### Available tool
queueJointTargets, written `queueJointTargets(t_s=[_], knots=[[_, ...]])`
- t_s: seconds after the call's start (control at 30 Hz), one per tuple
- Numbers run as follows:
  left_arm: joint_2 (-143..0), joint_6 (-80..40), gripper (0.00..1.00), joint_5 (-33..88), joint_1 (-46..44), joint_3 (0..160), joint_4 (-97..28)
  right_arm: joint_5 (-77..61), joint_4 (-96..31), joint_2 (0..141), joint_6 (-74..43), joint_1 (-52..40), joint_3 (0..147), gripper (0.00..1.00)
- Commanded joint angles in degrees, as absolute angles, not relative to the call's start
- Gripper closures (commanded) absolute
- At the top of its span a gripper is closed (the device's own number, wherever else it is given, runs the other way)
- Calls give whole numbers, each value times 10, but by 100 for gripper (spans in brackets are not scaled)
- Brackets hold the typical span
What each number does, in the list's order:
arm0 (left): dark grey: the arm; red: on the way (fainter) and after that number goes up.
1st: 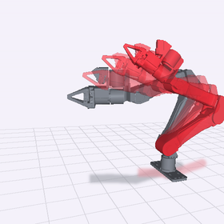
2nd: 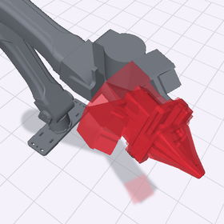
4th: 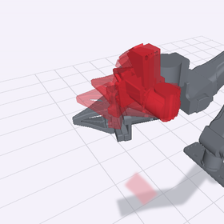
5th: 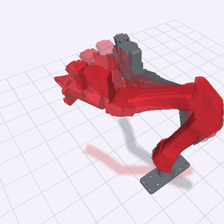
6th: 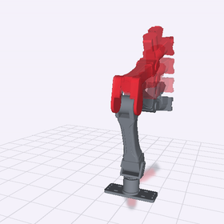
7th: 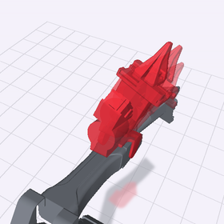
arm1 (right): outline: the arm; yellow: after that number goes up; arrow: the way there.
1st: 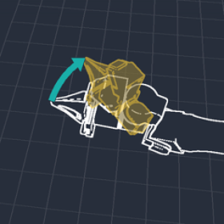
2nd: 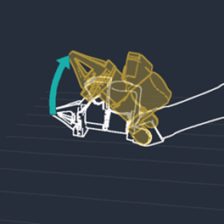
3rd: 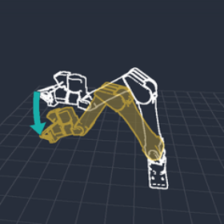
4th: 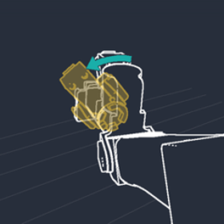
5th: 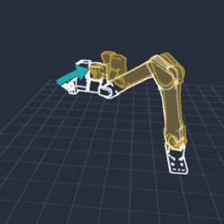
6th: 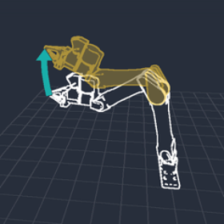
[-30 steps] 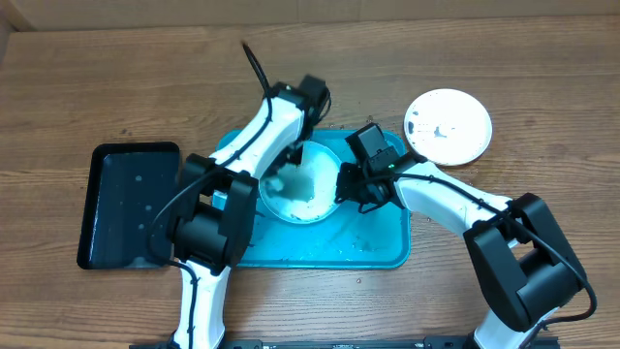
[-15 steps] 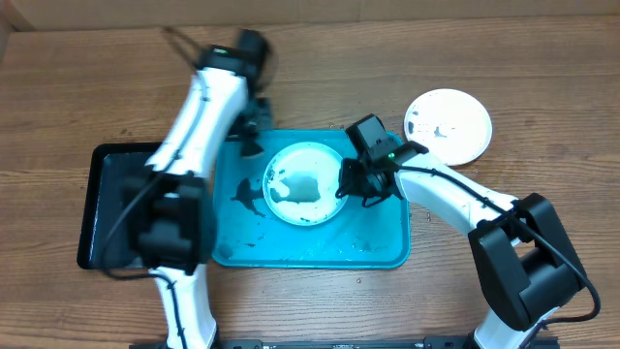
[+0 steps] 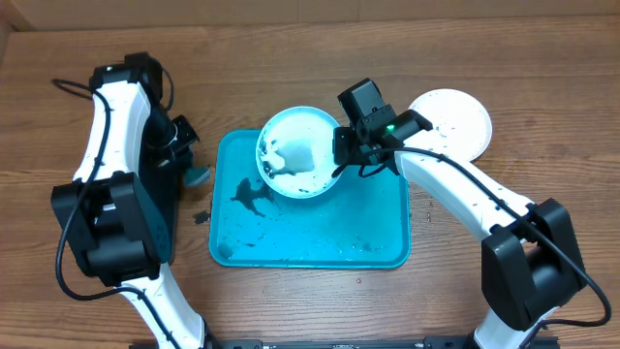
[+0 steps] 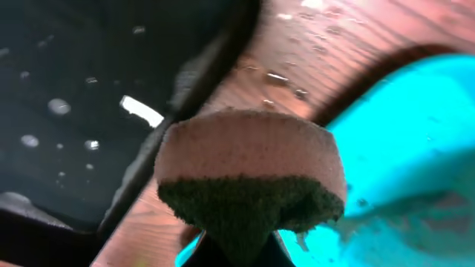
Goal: Clean dirty plates on tray and stack at the side
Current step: 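Tilt the plate up with the right gripper, retract left arm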
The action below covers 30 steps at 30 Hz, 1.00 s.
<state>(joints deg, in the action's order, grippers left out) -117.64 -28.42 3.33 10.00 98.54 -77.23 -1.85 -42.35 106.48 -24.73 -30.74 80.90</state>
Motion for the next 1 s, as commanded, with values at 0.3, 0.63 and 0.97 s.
queueJointTargets(t_s=[0.3, 0.63, 0.97], knots=[[-1165, -366, 96, -4, 162, 975, -762, -11, -424, 1061, -239, -304, 821, 96], [-1165, -536, 96, -8, 166, 963, -735, -11, -429, 1061, -239, -304, 821, 96], [-1165, -671, 92, -7, 175, 917, -699, -11, -436, 1061, -239, -304, 821, 96]])
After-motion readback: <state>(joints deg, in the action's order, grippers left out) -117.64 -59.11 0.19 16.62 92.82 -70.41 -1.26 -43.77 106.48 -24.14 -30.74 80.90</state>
